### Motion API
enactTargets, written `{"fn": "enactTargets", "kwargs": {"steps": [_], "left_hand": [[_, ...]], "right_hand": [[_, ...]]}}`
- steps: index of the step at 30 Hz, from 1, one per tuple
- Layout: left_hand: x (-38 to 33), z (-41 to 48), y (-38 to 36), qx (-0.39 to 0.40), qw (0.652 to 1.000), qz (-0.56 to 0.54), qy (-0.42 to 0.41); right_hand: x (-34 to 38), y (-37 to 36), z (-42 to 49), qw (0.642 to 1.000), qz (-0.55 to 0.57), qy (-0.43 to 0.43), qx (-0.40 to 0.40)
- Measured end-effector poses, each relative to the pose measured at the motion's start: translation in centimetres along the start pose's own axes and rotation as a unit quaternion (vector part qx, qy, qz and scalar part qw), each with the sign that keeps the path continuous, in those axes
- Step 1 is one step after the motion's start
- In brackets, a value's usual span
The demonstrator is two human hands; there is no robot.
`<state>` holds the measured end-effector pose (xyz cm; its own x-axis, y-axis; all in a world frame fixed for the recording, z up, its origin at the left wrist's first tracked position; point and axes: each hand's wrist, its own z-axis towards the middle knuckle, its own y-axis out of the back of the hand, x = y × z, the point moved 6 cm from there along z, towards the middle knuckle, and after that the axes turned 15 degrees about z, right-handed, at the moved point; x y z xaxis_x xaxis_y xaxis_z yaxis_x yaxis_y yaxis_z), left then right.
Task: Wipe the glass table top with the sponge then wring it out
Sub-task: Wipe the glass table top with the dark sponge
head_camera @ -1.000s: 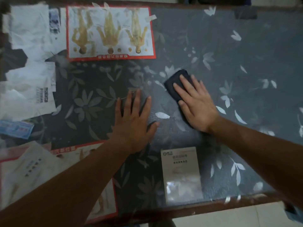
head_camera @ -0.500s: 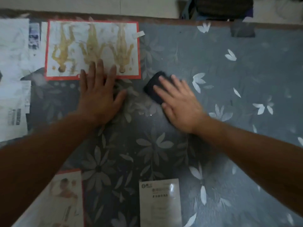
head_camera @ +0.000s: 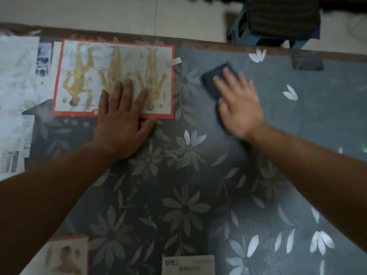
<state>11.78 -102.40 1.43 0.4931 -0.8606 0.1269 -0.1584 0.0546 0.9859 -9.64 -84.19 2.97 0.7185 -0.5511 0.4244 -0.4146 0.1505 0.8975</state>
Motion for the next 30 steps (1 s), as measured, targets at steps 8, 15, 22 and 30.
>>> {"fn": "enactTargets", "kwargs": {"steps": [8,15,22,30], "left_hand": [[0.0,0.1,0.1,0.011,1.0,0.004,-0.006],[-0.1,0.2,0.2,0.024,1.0,0.005,-0.007],[0.0,0.2,0.3,0.028,1.0,0.001,-0.007],[0.1,0.1,0.2,0.029,1.0,-0.007,-0.007]], "right_hand": [[5.4,-2.7,1.5,0.995,0.01,0.09,0.046],[0.0,1.3,8.8,0.982,0.055,-0.172,-0.055],[7.8,-2.8,6.6,0.991,0.022,0.103,0.085],[6.8,-1.8,11.1,0.982,0.063,-0.167,-0.065]]}}
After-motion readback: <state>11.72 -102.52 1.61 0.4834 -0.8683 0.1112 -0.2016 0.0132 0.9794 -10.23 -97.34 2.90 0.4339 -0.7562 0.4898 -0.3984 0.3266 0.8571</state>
